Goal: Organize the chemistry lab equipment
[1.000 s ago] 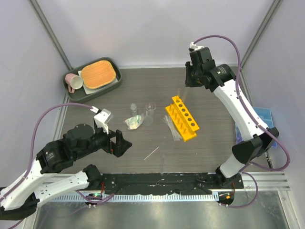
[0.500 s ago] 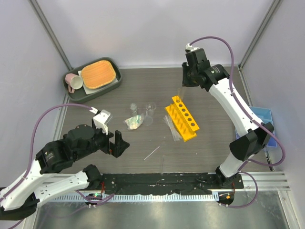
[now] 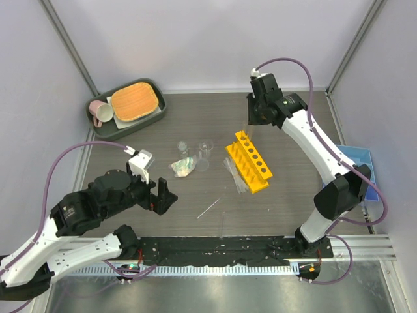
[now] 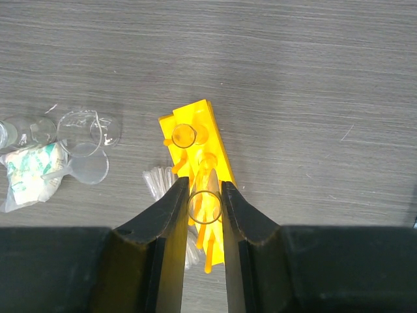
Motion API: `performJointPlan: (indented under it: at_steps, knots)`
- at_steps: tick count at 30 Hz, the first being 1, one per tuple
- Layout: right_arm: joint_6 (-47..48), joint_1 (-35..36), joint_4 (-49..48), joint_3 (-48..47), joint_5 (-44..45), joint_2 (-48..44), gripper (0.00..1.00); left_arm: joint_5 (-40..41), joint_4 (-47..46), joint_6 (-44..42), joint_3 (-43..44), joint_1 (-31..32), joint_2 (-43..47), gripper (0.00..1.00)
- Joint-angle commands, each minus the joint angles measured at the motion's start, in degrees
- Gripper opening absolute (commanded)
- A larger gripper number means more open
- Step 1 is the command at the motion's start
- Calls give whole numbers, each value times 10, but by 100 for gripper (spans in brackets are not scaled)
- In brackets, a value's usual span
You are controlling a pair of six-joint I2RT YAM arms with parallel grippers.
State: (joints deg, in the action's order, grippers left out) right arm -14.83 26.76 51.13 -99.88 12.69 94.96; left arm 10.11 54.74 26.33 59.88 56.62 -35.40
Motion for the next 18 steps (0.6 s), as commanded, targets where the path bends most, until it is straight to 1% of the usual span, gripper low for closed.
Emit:
performJointPlan:
  at_steps: [1,8,18]
  knots:
    - [14,-2,-37,15,-8,-31,12,9,-10,-9,16,1,-3,100]
    - [21,-2,-63,60,-11,-36,12,8,-12,-8,13,1,-5,100]
    - [21,-1,-87,92,-17,-43,12,8,-16,-8,13,1,-12,100]
